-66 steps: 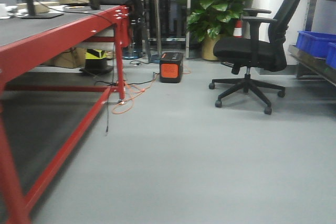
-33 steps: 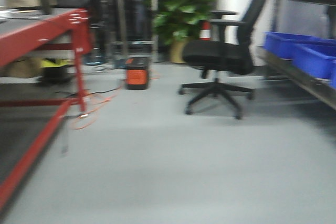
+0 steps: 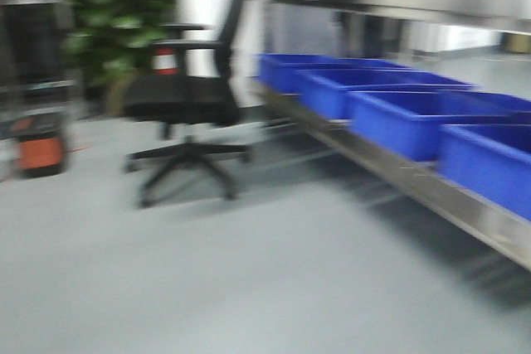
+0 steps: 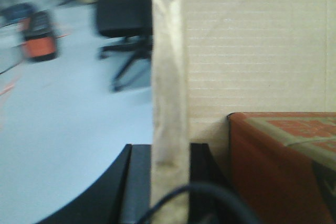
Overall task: Stack two boxes on right shelf middle
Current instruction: 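Carry the boxes in both grippers while driving away from the table, then drive to the steel shelf and raise the boxes above its middle level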
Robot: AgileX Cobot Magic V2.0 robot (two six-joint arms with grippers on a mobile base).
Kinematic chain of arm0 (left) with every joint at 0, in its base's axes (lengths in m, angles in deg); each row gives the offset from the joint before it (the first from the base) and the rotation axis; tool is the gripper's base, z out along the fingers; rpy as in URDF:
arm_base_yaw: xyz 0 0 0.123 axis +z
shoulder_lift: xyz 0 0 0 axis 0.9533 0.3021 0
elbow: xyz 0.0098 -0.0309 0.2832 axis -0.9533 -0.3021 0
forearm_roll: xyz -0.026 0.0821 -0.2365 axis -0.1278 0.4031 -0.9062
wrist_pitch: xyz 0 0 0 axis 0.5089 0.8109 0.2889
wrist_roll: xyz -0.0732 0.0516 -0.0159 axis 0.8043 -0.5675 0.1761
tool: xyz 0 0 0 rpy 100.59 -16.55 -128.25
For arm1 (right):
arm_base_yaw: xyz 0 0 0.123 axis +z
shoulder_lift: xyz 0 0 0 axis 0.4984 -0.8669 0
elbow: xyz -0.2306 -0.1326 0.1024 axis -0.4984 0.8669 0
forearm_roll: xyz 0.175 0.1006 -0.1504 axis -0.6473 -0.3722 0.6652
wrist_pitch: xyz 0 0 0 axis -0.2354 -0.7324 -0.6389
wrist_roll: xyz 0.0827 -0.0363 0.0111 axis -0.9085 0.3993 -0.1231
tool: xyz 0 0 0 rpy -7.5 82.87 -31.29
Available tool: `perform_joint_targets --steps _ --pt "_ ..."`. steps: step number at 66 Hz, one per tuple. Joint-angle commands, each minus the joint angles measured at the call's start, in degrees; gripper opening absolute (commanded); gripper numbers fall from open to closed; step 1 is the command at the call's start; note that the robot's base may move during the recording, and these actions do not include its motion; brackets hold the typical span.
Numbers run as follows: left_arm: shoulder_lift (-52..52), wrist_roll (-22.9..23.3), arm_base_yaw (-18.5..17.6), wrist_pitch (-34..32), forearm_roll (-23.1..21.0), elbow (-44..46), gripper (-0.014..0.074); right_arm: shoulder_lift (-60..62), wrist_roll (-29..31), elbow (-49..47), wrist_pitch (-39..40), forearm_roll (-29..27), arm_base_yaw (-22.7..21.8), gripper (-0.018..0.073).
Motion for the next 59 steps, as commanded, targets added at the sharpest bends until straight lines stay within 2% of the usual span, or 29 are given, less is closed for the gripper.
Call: perform_joint_targets --steps 1,59 --pt "-0.5 0.3 -0.2 -3.0 -0.2 0.8 -0.0111 0.9 -0.2 -0.7 4.4 0.3 0.3 -0.0169" --pt "-0.5 0.3 -0.2 -3.0 -0.2 0.8 -0.0111 0.9 -0.2 -0.7 4.4 0.3 0.3 -0.0169"
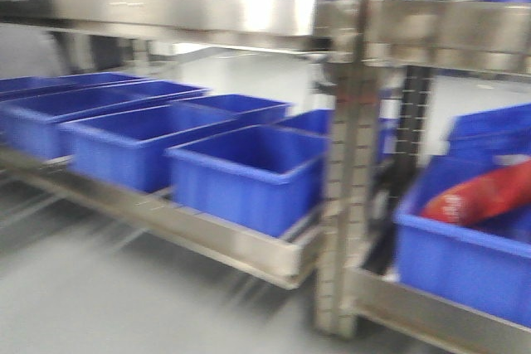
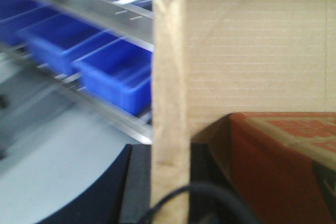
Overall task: Stack two boxes on right shelf middle
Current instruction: 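Drive to the steel shelf and raise the boxes above its middle level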
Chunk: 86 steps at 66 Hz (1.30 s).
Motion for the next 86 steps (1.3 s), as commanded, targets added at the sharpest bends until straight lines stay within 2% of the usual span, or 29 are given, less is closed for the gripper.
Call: perform_joint_targets --steps 1,28,86 --pt "-0.5 0.3 -0.2 -2.8 -0.2 0.8 -0.0111 0.9 -0.2 -0.7 4.4 0.3 0.3 -0.0169" --pt "-0.5 0.3 -0.2 -2.9 3.5 0.8 -0.0111 0.9 -0.2 -0.7 4.5 0.3 0.3 -0.0169" --pt "-0.5 0.3 -0.2 -3.0 3.5 0.8 -0.0111 0.9 -0.2 -0.7 5.4 0.3 0.3 -0.0169"
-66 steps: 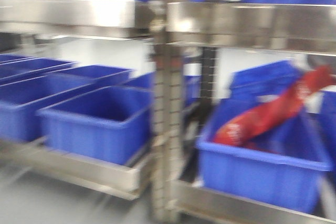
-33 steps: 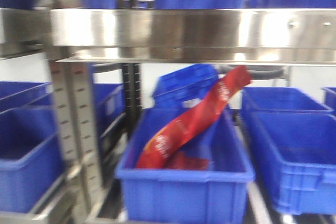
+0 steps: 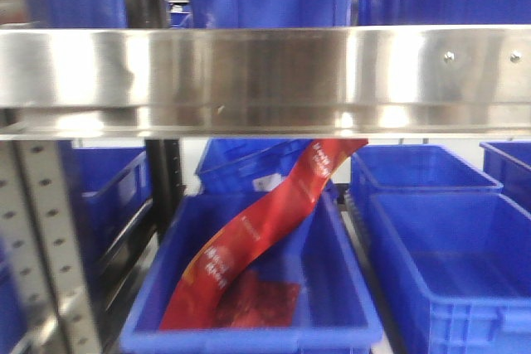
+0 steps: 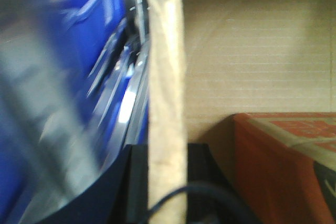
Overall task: Stack two boxes on right shelf middle
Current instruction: 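Drive to the steel shelf and raise the boxes above its middle level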
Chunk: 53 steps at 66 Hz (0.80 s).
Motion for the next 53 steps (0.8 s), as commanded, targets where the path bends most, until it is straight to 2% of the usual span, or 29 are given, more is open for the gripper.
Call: perform_joint_targets --steps 1,53 --pt "-0.5 0.3 -0.2 -2.6 1.6 0.8 -0.0111 0.9 -0.2 -0.7 4.5 0.3 0.3 -0.0169" --pt "-0.5 0.3 -0.2 -2.6 1.6 0.8 -0.0111 0.9 -0.2 -0.7 4.5 0.3 0.3 -0.0169"
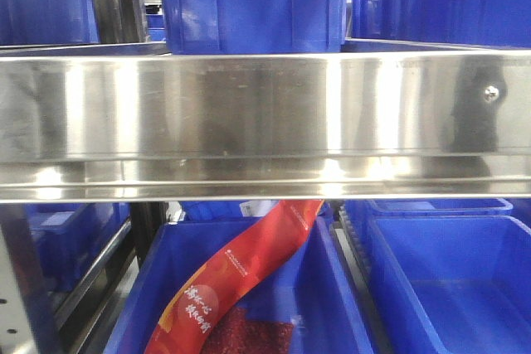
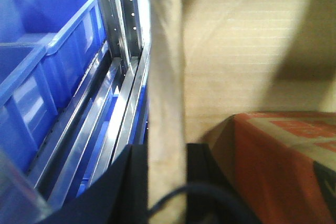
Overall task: Stack two boxes on right shelf middle
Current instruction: 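Drive to the steel shelf and raise the boxes above its middle level, then lower the stacked boxes onto the middle shelf with both grippers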
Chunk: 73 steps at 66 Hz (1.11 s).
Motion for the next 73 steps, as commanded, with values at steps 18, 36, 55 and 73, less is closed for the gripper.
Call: perform_joint_targets --steps 18,36,55,73 --pt "-0.5 0.3 -0.2 -2.5 1.4 0.8 -0.0111 0.9 -0.2 -0.7 4.3 0.3 0.3 -0.0169" --pt "-0.5 0.3 -0.2 -2.5 1.4 0.8 -0.0111 0.9 -0.2 -0.7 6.2 0.3 0.3 -0.0169" --pt "-0.5 0.2 -0.2 -0.9 -0.1 0.8 -0.0111 0.8 -0.2 -0.7 3.8 -2.3 0.3 -0.0169" --pt "-0.5 -4.4 -0.1 6.0 -10.5 0.8 -0.0111 -0.1 -0.2 -0.7 -9.2 -8.8 0.3 -0.0169"
